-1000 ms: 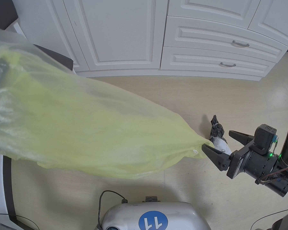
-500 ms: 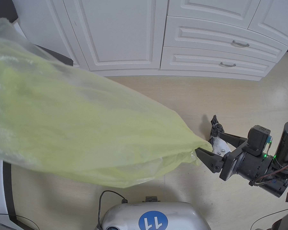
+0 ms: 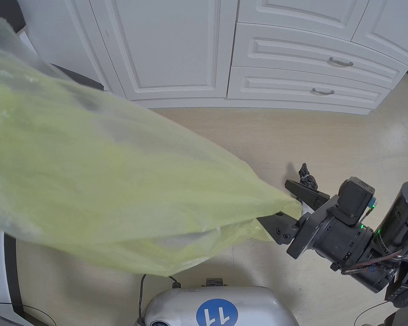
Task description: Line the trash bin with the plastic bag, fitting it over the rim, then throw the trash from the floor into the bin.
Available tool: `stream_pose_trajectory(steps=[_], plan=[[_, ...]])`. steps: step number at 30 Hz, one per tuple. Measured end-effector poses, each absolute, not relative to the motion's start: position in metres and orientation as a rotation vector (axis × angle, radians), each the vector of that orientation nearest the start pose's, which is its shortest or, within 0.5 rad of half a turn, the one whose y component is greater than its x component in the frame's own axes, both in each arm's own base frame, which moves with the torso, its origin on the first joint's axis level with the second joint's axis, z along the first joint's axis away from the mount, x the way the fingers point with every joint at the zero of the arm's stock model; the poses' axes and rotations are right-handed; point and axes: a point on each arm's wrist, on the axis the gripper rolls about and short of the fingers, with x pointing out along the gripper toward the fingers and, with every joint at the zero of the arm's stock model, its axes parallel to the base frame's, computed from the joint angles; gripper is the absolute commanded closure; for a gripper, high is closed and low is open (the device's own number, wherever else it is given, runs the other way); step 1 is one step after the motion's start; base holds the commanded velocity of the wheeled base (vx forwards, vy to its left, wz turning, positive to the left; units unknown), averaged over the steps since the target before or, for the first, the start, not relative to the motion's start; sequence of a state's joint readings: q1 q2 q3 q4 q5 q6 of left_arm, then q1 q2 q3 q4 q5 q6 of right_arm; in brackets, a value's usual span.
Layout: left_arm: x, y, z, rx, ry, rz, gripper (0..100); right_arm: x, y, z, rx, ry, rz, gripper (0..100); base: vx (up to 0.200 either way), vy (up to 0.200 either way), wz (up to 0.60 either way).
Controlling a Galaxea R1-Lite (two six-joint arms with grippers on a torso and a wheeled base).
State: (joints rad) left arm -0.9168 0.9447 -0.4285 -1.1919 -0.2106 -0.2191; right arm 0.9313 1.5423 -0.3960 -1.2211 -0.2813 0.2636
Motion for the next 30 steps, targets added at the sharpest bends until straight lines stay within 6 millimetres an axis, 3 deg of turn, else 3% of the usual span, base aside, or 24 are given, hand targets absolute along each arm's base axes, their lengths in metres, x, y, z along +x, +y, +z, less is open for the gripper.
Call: stream_pose_trajectory(steps=[10,30], plan=[[0.047,-0.07,0.296,-0.549,-0.637,-1.191,100,0.149,0.193,0.164,0.377,0.059,0.72,0,0.0,0.0,0.0],[0.038,-0.064,0.293,-0.605,-0.672,-1.338,100,0.147,0.194,0.164,0.507,0.113,0.813,0,0.0,0.0,0.0]])
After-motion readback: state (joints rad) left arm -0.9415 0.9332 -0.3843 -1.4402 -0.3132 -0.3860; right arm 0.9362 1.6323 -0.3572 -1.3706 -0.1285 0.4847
